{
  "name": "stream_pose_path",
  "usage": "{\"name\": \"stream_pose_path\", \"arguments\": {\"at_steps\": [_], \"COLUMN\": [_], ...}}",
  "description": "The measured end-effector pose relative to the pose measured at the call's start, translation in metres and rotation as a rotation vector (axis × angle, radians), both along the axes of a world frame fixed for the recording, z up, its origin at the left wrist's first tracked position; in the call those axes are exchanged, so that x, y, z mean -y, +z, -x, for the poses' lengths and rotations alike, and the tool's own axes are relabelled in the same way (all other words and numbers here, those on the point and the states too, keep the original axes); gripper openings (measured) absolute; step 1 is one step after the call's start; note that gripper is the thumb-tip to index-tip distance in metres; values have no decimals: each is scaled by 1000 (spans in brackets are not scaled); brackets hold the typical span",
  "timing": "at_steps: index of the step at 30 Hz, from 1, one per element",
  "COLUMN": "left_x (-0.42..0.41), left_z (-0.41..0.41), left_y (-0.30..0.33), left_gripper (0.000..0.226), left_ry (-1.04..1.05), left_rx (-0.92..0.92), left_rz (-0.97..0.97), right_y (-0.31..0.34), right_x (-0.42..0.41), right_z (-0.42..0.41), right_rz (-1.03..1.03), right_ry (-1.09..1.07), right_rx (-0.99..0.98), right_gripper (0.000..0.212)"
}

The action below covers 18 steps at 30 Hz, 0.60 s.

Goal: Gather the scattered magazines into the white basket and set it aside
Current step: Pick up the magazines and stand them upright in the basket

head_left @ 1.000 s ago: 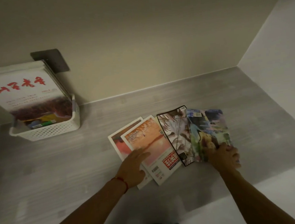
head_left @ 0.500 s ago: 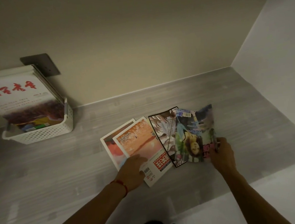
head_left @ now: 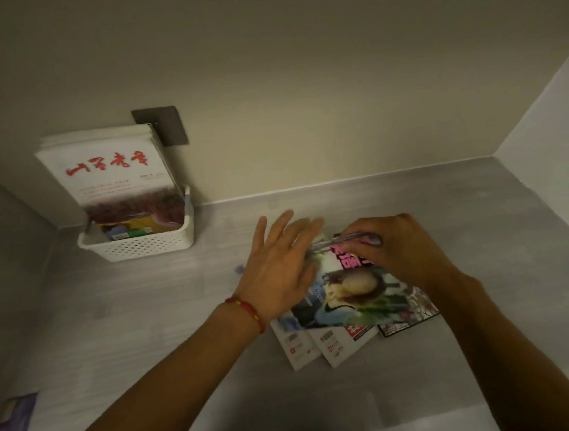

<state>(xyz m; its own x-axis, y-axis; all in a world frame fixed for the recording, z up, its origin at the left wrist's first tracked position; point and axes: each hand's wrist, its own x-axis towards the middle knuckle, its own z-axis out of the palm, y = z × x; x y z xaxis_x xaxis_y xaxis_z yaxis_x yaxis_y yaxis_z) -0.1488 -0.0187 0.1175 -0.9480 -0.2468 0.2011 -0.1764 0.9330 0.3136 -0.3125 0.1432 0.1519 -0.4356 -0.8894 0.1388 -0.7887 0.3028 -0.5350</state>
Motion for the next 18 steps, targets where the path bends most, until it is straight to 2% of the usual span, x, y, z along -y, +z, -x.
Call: {"name": "stream_pose_path", "arguments": {"at_steps": [2, 4, 9, 10, 12, 13, 14, 16, 18], "left_x": [19, 37, 86, 97, 123, 136, 148, 173, 198], "left_z": [-19, -41, -103, -114, -135, -144, -153, -168, -180], "left_y": [-3, -7, -17, -15, -11, -9, -6, 1, 6], "left_gripper": [29, 12, 17, 18, 20, 21, 22, 23, 23], "left_ry": [-35, 42, 322, 363, 415, 421, 409, 360, 327], "left_rx": [19, -36, -256, -309, -373, -385, -387, -378, -398], "left_rz": [-355, -604, -763, -849, -963, -982, -992, -978, -960], "right_y": [6, 5, -19, -29, -47, -52, -58, -63, -60], "right_x": [29, 54, 87, 92, 107, 117, 129, 158, 192], "right_z": [-16, -28, -45, -49, -67, -79, -92, -118, -138], "right_rz": [17, 42, 171, 167, 109, 59, 2, -39, 66], "right_ry": [9, -2, -152, -209, -260, -234, -170, -10, 57], "right_rx": [40, 101, 290, 386, 730, 875, 936, 933, 889], "right_gripper": [14, 21, 27, 25, 21, 21, 27, 34, 28]}}
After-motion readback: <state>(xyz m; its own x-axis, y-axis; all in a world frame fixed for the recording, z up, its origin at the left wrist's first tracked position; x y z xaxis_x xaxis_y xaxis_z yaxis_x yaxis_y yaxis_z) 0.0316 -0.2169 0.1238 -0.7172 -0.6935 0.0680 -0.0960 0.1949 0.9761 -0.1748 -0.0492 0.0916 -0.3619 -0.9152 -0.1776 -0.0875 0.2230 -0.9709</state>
